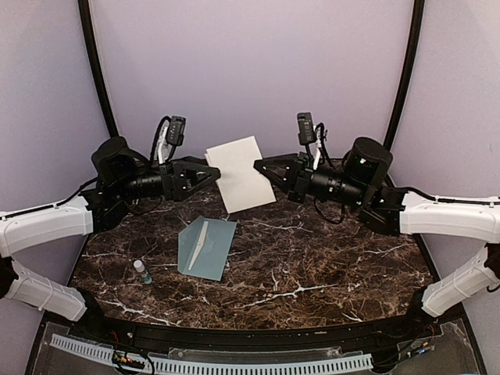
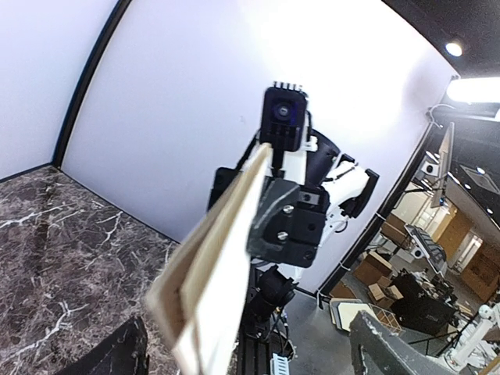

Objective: Place the letter into the envelope and seal it
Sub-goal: Fold the letter.

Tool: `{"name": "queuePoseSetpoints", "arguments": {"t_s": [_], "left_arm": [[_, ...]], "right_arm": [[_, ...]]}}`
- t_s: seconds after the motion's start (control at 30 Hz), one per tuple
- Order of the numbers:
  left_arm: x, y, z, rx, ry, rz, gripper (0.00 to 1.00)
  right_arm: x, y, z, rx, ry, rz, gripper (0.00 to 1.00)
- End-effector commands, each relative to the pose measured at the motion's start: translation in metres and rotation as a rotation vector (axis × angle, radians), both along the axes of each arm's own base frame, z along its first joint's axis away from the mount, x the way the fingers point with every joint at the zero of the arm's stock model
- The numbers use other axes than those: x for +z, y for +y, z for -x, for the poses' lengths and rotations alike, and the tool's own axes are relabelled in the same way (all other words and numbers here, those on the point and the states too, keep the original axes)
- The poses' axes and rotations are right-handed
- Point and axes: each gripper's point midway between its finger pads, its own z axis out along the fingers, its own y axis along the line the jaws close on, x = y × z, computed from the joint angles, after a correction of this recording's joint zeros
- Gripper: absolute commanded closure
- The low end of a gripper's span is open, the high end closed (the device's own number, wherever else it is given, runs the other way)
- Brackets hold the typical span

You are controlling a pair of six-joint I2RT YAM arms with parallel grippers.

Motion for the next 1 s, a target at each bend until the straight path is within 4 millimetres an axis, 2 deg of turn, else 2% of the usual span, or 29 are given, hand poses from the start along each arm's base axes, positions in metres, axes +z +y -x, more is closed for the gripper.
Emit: {"name": "queuePoseSetpoints", "arguments": {"t_s": [0.0, 0.23, 0.3, 0.47, 0.53, 0.67, 0.77, 0.87, 0.97], "left_arm": [[0.019, -0.006, 0.022, -0.109, -0.039, 0.057, 0.11], [0.013, -0.013, 0.021, -0.132, -0.02, 0.053, 0.12], [0.014, -0.015, 0.024, -0.149, -0.022, 0.059, 0.2], [0.017, -0.016, 0.027, -0.169, -0.026, 0.075, 0.56], [0.018, -0.014, 0.027, -0.159, -0.032, 0.085, 0.63], [0.022, -0.011, 0.028, -0.139, -0.047, 0.099, 0.72], [0.023, -0.009, 0.028, -0.132, -0.047, 0.108, 0.85], [0.023, -0.009, 0.027, -0.125, -0.044, 0.11, 0.9], [0.021, -0.008, 0.024, -0.105, -0.036, 0.107, 1.0]], "right_arm": [[0.042, 0.007, 0.009, 0.051, -0.077, -0.123, 1.0], [0.045, 0.005, 0.018, 0.095, -0.066, -0.161, 1.0], [0.043, 0.006, 0.019, 0.103, -0.061, -0.158, 1.0], [0.04, 0.007, 0.017, 0.096, -0.056, -0.149, 1.0], [0.04, 0.006, 0.018, 0.093, -0.059, -0.148, 1.0], [0.037, 0.006, 0.015, 0.085, -0.049, -0.137, 1.0], [0.036, 0.006, 0.016, 0.084, -0.045, -0.137, 1.0], [0.034, 0.005, 0.015, 0.081, -0.041, -0.13, 1.0], [0.032, 0.004, 0.015, 0.07, -0.037, -0.123, 1.0]]}}
